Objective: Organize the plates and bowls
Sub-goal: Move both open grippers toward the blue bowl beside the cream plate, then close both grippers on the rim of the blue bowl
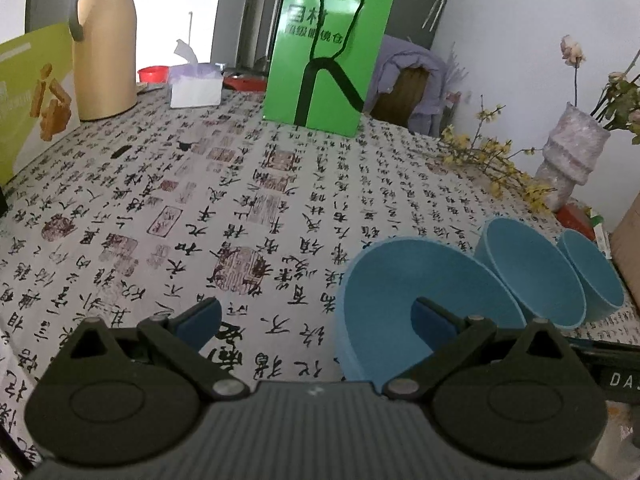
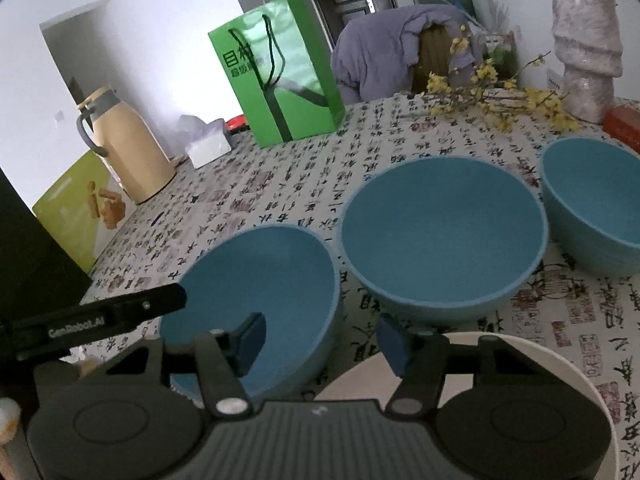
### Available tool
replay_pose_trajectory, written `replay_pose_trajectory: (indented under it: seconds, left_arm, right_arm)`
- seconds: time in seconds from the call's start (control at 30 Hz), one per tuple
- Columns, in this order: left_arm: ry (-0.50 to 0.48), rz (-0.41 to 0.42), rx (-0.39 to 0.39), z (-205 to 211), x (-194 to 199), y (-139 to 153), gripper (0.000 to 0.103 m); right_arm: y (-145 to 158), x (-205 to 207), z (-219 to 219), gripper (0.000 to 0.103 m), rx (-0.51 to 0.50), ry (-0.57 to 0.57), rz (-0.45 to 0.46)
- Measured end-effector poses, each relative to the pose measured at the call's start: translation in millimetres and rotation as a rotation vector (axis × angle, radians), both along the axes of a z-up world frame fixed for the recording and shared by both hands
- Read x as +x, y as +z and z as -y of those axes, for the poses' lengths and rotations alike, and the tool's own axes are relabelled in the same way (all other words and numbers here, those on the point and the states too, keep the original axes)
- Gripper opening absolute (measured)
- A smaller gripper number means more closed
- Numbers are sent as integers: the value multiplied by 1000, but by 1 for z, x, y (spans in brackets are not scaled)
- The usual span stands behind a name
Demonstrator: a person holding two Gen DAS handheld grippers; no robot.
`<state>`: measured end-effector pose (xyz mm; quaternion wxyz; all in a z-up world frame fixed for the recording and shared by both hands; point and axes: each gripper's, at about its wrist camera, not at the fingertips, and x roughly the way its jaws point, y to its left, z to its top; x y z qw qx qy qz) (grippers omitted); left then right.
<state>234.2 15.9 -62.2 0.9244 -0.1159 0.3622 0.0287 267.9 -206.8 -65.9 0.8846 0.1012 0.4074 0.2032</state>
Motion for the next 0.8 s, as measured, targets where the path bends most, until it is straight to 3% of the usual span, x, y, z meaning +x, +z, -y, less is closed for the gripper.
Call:
replay_pose_trajectory:
  seconds: [0.23,0.53,0.63,0.7,0.73,0.8]
  left_arm:
    - [-2,-45,-36,-1,11,-11,101]
    - [-29,-89,-58,2,22,-21,76]
    - [-33,-104,-72,3,26,-24,63]
    - [-40,-113,-75,4,27,-26,42]
    - [-45,-120,-78,4,29,-27,38]
    - [-54,-139,-86,5,31,-31,20]
  right_arm:
    - [-11,12,-8,48,-44,-20,-47]
    - [-18,22,-18,39,-86,-18,-75]
    - [-21,26,-20,31,-88,-15,-96]
    - [-23,27,-20,27,-93,-18,-105]
    - [-23,27,-21,26,-98,-20,-103]
    - [-22,27,-21,22,-98,-21,-98]
